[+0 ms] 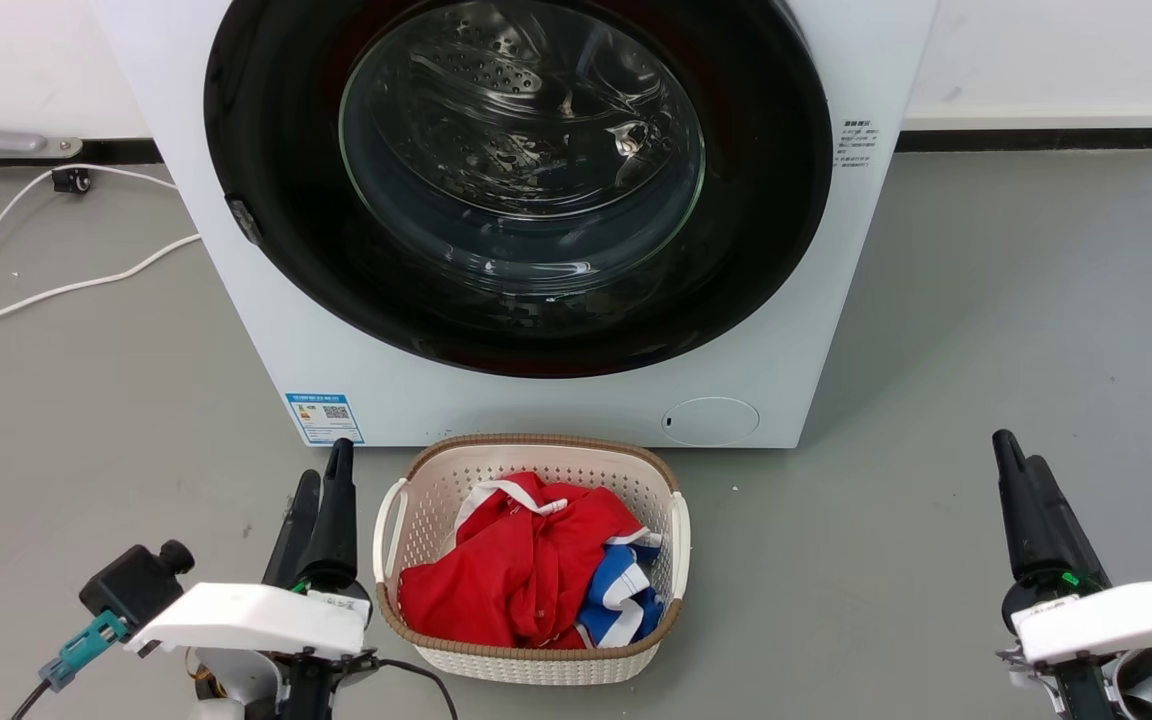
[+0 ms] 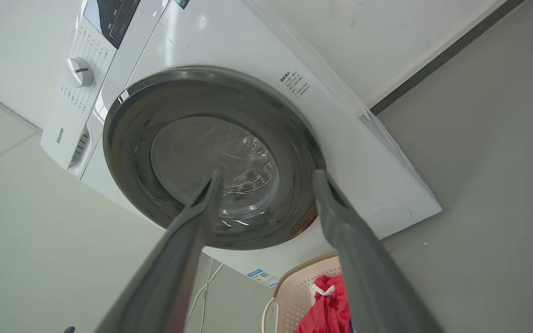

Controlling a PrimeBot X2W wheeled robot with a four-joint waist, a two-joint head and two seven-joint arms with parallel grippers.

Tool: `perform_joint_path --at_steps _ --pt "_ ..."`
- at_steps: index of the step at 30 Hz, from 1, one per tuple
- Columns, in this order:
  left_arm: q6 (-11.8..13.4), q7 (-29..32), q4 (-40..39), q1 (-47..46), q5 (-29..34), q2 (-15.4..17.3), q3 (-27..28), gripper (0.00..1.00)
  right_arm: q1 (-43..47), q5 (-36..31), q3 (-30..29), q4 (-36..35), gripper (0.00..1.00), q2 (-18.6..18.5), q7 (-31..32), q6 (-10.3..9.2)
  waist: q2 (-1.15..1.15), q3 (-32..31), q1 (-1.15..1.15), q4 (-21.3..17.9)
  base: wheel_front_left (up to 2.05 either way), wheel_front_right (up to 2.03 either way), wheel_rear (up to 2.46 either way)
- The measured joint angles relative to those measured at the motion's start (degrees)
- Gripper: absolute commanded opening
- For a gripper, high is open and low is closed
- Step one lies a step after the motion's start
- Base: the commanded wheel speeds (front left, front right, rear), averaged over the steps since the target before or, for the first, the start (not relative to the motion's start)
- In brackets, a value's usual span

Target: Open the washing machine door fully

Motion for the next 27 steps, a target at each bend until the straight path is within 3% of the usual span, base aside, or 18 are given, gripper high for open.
perform_joint_path --at_steps 12,27 --pt "1.02 -2.05 -0.9 0.14 15.23 0.08 -1.27 1.0 1.0 -13.27 0.59 -2.18 1.0 -0.55 0.62 0.0 0.0 -0.1 0.0 0.16 0.0 0.0 0.0" --pt "2.77 -4.48 -1.37 0.82 28.81 1.67 -2.65 1.0 1.38 -24.73 0.31 -3.35 1.0 -1.19 1.91 0.0 0.0 0.05 0.0 0.37 0.0 0.0 0.0"
